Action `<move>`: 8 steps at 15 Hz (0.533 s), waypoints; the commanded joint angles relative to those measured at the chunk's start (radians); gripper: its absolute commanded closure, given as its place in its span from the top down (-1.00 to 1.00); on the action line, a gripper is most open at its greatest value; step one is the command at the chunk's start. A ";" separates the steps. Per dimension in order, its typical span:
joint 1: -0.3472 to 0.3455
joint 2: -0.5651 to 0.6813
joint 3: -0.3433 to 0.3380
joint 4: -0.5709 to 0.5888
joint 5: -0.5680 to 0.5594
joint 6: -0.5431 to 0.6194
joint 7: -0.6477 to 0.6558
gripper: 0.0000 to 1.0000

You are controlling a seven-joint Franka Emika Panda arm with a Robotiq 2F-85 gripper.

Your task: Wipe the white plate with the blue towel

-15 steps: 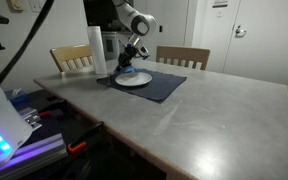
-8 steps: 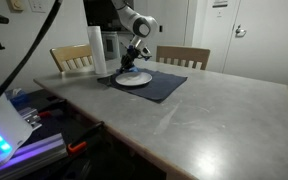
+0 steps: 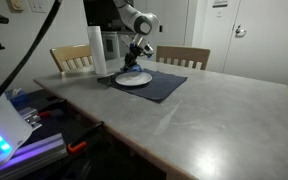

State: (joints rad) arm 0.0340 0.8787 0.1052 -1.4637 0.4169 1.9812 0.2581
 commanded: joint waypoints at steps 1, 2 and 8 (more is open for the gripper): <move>-0.034 -0.021 0.005 -0.007 0.051 0.000 0.000 -0.02; -0.042 -0.039 0.003 -0.019 0.060 -0.003 -0.004 0.11; -0.086 -0.171 -0.017 -0.082 0.056 -0.059 -0.020 0.95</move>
State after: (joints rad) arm -0.0333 0.7903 0.0964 -1.4803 0.4630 1.9579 0.2615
